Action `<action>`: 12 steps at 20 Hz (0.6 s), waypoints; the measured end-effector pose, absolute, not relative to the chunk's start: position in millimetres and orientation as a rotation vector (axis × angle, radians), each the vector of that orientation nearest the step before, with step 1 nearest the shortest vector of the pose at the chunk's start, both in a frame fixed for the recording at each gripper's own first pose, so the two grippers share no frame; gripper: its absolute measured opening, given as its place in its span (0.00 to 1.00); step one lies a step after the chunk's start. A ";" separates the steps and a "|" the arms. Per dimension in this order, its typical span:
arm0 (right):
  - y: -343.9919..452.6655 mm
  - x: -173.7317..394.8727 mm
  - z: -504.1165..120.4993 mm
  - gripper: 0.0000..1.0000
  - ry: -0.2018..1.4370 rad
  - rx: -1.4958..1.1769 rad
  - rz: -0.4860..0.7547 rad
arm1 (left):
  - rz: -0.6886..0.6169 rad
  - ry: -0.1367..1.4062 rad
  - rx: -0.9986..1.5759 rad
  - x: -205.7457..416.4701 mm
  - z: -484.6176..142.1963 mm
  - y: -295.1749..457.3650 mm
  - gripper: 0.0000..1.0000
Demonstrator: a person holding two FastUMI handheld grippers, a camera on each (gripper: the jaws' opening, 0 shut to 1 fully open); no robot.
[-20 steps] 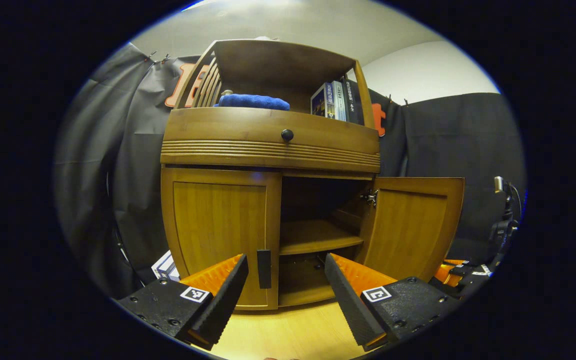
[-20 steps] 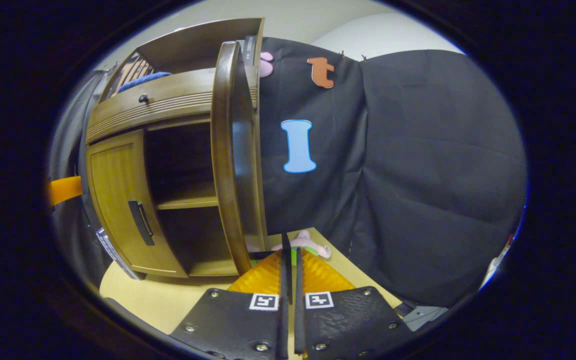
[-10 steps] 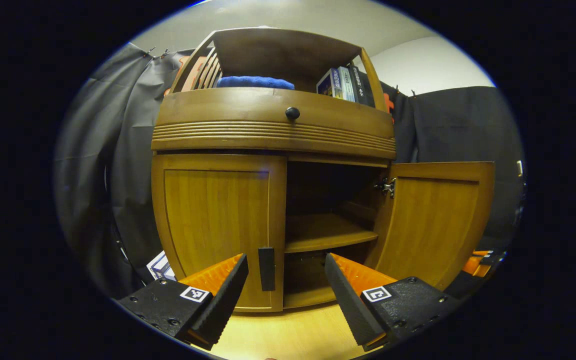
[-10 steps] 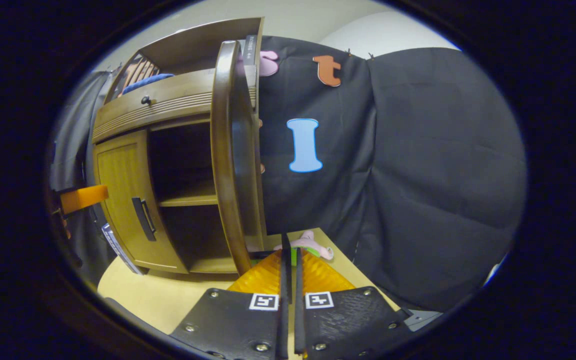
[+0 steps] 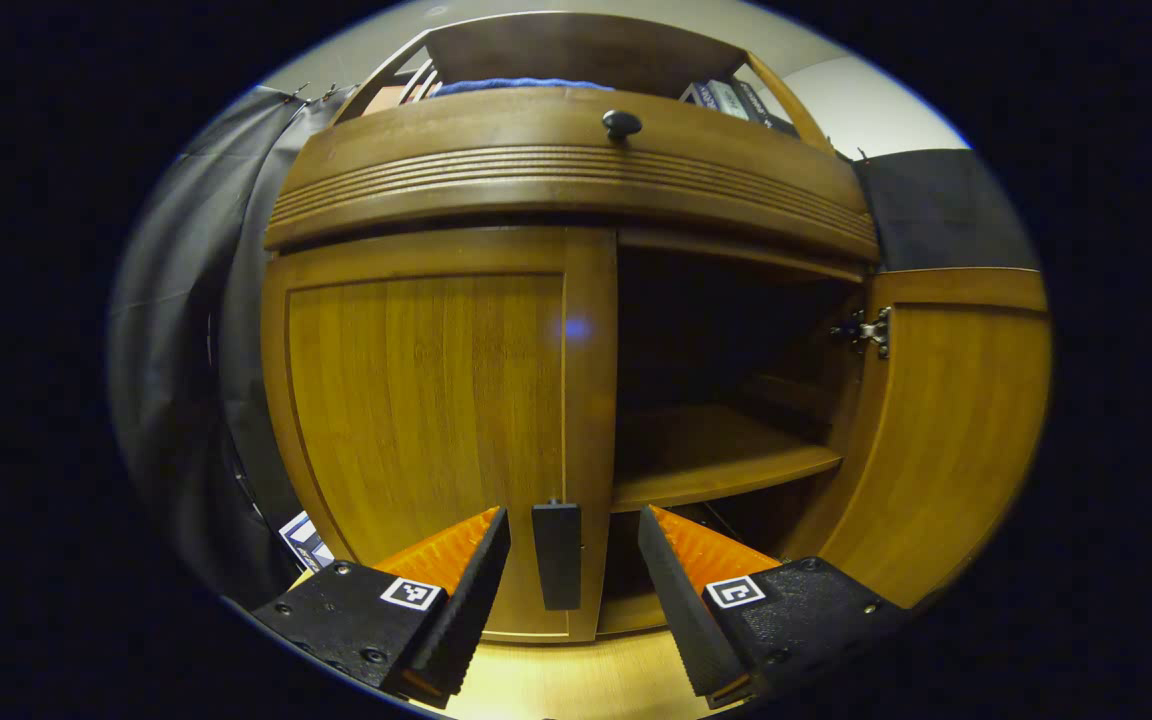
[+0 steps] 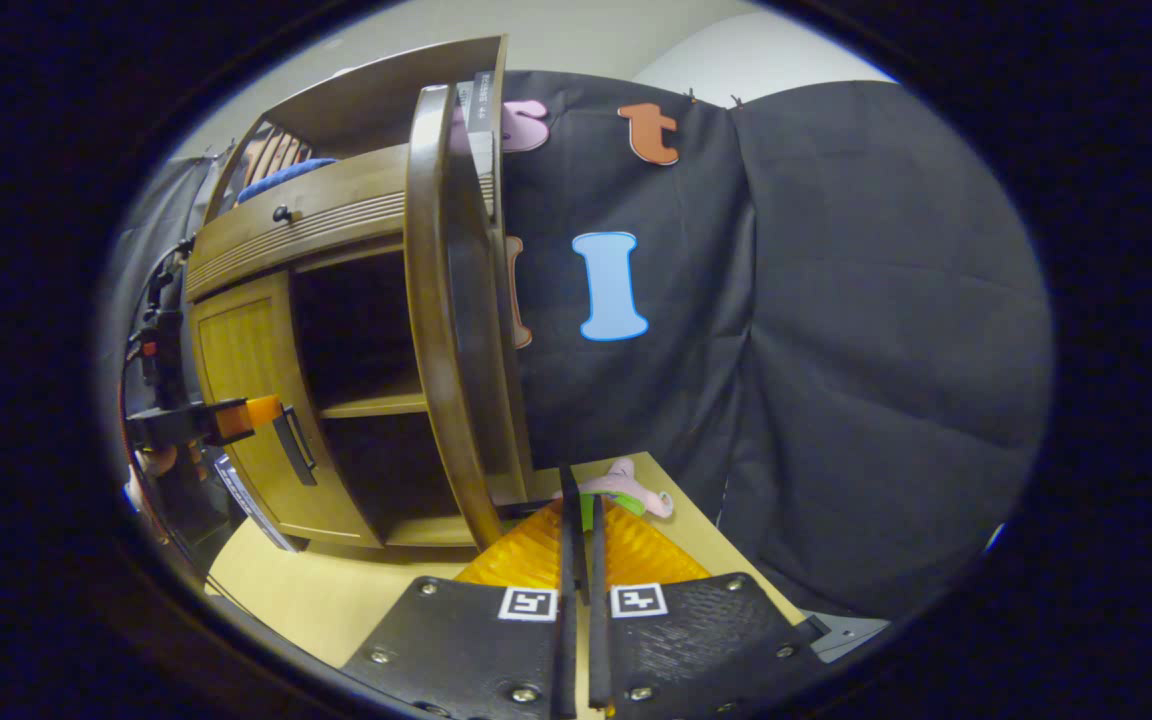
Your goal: Open the right door of the double-door shoe cabinet with the right hand, and open the left door with the left hand.
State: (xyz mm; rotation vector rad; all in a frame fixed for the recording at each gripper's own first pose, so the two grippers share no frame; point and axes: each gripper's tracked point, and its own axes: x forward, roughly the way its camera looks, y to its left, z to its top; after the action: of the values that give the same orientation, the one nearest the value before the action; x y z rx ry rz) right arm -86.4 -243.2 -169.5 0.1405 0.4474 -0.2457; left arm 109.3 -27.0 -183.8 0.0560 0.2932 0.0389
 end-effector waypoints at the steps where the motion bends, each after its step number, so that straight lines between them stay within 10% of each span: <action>1: -244.9 -86.3 -172.1 0.05 0.449 0.142 -0.242 | 0.053 0.300 0.056 114.3 -189.1 -24.5 0.81; 10: -252.1 -85.6 -173.9 0.06 0.468 0.148 -0.225 | 0.081 0.272 0.014 135.0 -196.2 -19.7 0.56; 12: -253.0 -86.8 -174.5 0.05 0.469 0.141 -0.227 | 0.085 0.273 -0.003 137.8 -197.0 -16.6 0.35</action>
State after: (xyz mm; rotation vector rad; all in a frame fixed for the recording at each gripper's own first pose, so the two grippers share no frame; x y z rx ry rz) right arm -86.8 -253.0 -174.5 0.1410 0.4690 -0.2270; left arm 137.8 -16.6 -197.0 -0.0028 0.2726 0.0847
